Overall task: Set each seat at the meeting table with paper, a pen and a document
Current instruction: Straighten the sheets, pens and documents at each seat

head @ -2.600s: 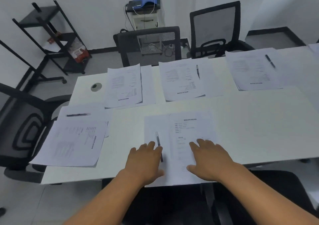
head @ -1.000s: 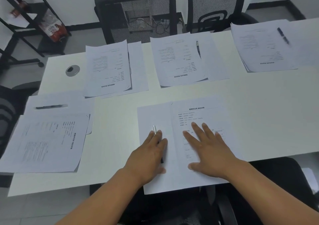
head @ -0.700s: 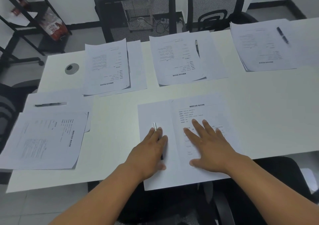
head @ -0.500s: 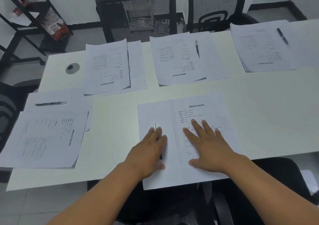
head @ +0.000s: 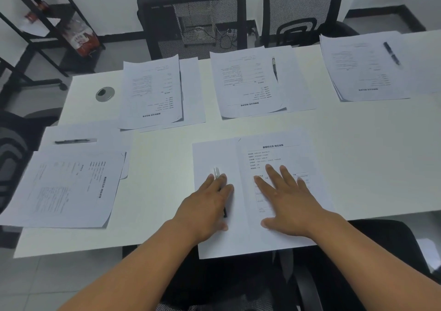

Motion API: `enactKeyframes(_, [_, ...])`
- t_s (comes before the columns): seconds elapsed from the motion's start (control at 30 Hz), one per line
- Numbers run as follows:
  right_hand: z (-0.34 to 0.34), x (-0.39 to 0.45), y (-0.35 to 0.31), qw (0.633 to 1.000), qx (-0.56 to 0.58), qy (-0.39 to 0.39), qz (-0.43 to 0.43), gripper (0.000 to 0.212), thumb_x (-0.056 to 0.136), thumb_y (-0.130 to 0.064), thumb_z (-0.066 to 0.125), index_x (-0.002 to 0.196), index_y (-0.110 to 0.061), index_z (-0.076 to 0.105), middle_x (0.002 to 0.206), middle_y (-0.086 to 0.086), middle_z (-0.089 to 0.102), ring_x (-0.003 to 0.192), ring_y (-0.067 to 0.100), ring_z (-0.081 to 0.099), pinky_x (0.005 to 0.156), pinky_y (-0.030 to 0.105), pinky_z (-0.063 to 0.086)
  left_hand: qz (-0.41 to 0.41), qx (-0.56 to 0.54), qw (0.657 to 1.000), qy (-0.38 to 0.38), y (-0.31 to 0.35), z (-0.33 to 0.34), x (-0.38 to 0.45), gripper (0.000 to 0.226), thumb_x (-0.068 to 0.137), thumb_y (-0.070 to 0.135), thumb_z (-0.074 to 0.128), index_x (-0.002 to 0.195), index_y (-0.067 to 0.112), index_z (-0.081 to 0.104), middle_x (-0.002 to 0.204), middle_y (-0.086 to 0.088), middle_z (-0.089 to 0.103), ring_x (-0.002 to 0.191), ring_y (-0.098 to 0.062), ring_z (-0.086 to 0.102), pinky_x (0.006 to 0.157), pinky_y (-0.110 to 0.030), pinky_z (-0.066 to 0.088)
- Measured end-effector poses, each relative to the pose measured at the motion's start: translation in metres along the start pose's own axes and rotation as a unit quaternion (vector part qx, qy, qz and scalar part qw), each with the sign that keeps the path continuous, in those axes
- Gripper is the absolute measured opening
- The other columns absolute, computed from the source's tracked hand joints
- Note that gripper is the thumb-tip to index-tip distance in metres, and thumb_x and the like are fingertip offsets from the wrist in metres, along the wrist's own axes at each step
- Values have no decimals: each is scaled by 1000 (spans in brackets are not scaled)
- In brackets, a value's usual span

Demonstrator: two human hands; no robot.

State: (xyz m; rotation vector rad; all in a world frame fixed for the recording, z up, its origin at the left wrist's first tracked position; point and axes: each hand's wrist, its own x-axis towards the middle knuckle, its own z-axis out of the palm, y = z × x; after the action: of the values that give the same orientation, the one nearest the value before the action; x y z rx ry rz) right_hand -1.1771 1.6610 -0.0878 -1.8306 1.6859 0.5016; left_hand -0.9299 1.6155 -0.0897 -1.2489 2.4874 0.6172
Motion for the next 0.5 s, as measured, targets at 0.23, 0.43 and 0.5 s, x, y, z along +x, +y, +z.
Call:
enactKeyframes(0.23, [-6, -4, -3, 1000, -10, 6, -9, 110, 96, -65, 59, 168, -39, -19, 173, -1, -37, 160, 31, -34, 133, 60, -7, 18, 38, 999, -8, 2, -8, -1, 93, 86, 45, 87, 160, 26, 34, 175, 6, 12, 161, -22, 20, 97, -41, 59])
enactKeyframes(0.43, [-17, -18, -21, 999, -17, 22, -28, 106, 98, -71, 51, 170, -34, -16, 176, -2, -32, 162, 29, -31, 133, 57, -8, -19, 37, 999, -21, 10, -27, -19, 111, 90, 56, 82, 173, 29, 13, 183, 2, -7, 170, -29, 0, 128, -48, 36])
enactKeyframes(0.5, [-32, -27, -36, 998, -22, 46, -39, 105, 99, -72, 49, 171, -31, -15, 177, -1, -29, 163, 29, -29, 133, 57, -7, -54, 38, 998, 0, 12, -44, -35, 109, 92, 57, 79, 173, 29, 11, 183, 2, -9, 170, -30, -1, 128, -53, 32])
